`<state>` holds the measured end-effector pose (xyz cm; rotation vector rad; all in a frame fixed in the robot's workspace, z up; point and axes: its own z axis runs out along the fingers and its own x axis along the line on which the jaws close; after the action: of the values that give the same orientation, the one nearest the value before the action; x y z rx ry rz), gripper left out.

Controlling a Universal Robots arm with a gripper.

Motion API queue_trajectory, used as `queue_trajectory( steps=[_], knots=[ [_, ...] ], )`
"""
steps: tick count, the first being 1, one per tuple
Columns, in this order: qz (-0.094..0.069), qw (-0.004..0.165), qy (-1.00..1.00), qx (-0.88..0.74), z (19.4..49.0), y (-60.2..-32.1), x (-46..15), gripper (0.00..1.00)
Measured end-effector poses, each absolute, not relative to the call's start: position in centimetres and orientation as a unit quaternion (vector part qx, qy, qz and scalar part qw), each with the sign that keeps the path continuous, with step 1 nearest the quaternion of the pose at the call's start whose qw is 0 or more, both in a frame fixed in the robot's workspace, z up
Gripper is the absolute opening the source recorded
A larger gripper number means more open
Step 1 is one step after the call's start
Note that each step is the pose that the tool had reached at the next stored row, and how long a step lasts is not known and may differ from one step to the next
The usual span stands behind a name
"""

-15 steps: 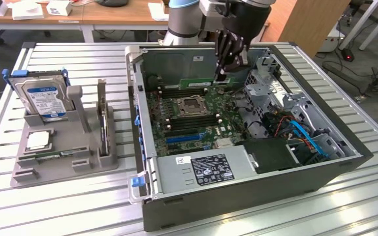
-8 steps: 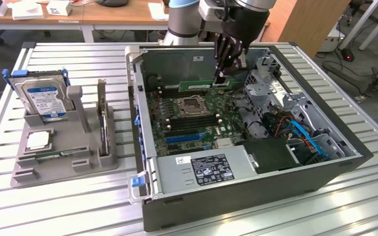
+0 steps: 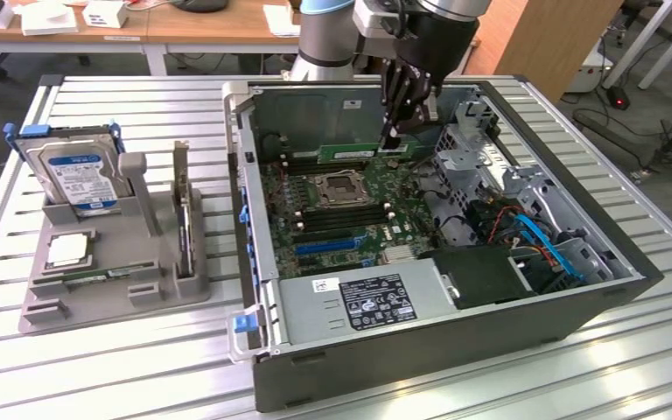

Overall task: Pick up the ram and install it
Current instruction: 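Insert the ram into the slot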

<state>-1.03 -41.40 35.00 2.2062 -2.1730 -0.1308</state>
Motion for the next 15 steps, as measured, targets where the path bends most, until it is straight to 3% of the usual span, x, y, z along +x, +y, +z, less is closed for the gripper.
queue_trajectory(
  steps=[15],
  knots=[
    [-0.042,0.021,-0.702,0.711,34.66,-41.40,-1.03,0.11]
  ],
)
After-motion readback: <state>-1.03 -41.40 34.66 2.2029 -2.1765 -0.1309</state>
